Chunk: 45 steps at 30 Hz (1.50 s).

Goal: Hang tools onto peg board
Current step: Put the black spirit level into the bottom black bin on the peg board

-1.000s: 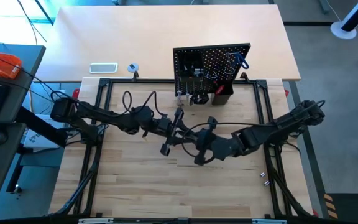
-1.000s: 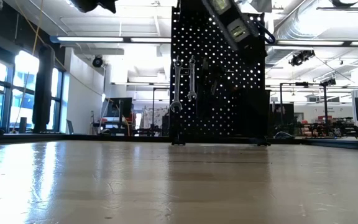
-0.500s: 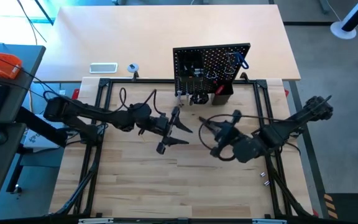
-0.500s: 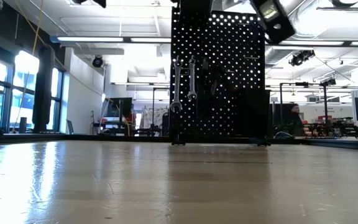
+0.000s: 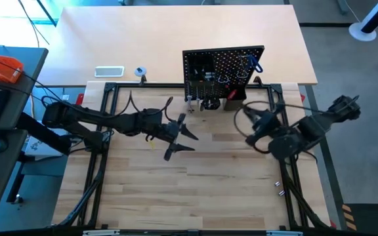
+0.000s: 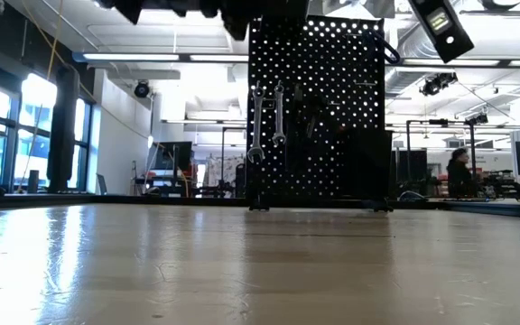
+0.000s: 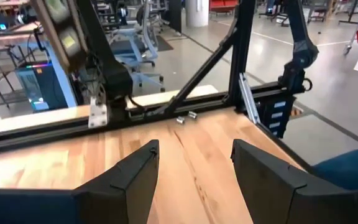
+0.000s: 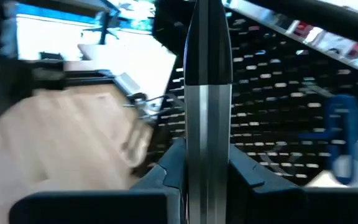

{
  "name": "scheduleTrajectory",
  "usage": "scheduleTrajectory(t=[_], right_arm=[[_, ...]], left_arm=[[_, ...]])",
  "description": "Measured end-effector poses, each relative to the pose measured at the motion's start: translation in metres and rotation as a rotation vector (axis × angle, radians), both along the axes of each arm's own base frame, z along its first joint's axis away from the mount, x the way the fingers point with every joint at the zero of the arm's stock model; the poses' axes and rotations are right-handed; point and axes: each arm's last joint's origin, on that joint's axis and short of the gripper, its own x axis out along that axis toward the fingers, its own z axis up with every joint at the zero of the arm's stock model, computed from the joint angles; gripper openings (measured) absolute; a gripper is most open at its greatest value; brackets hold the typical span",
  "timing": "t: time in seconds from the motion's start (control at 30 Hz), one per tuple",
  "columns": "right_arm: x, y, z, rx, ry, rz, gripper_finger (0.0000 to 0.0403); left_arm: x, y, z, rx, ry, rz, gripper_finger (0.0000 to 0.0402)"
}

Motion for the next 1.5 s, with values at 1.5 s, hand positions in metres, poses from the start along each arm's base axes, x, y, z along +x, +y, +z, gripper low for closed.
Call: scheduleTrajectory(t=[1.5], right_arm=[[-0.124, -0.073, -0.083, -0.338, -0.526, 0.465, 0.0047]], left_arm=[[-0.029, 0.007, -0.060, -0.125, -0.049, -0.003, 0.0197]])
